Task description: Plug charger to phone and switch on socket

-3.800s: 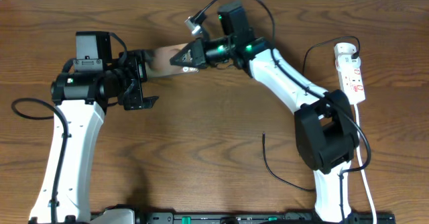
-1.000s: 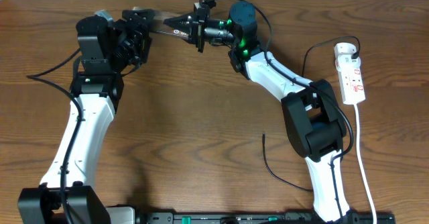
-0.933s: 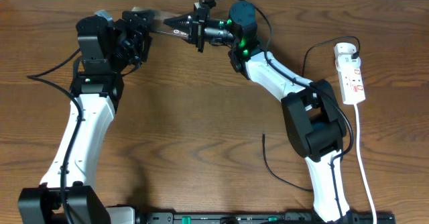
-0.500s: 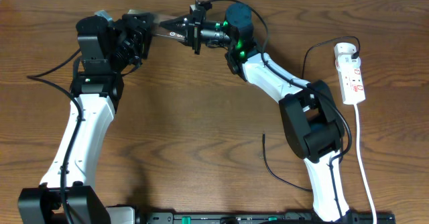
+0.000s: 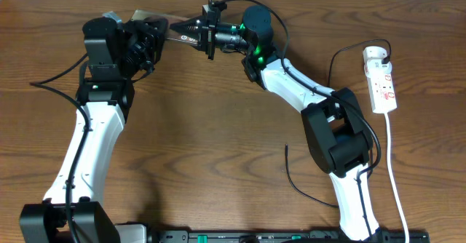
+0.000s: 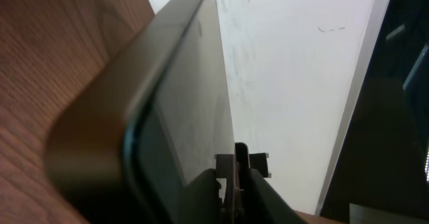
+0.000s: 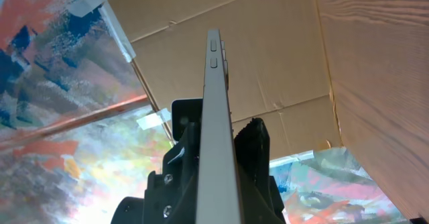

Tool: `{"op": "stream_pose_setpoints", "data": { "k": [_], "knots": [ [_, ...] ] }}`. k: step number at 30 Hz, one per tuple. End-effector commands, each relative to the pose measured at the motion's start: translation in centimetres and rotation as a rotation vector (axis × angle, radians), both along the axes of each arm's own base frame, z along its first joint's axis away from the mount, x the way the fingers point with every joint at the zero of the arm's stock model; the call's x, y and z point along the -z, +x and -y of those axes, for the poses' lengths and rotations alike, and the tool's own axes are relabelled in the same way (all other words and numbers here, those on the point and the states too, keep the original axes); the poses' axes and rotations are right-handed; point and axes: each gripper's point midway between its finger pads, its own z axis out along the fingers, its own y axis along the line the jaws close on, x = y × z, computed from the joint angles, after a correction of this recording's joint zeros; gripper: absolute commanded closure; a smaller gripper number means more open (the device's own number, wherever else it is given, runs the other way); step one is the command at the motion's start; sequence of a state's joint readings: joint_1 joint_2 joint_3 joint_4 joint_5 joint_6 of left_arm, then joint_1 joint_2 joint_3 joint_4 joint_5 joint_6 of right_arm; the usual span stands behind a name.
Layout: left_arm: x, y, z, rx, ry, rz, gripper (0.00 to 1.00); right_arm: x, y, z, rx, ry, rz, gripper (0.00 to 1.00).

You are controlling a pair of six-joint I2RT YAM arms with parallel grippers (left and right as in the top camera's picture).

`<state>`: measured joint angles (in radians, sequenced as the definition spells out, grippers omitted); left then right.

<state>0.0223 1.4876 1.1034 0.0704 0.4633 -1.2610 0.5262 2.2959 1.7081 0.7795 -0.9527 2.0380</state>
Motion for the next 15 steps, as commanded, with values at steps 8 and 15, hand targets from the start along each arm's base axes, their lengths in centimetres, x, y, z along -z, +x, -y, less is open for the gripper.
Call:
{"op": "stream_pose_setpoints", "data": {
  "k": [8, 15],
  "knots": [
    [0.95, 0.17, -0.49, -0.032, 0.01, -0.021, 0.81, -1.97, -0.74, -0.37, -0.01, 0.026, 0.03, 0.99],
    [0.99, 0.24, -0.73, -0.047, 0.011, -0.024, 0.81, -1.96, -1.11, -0.74, -0.019, 0.026, 0.03, 0.99]
  ]
}}
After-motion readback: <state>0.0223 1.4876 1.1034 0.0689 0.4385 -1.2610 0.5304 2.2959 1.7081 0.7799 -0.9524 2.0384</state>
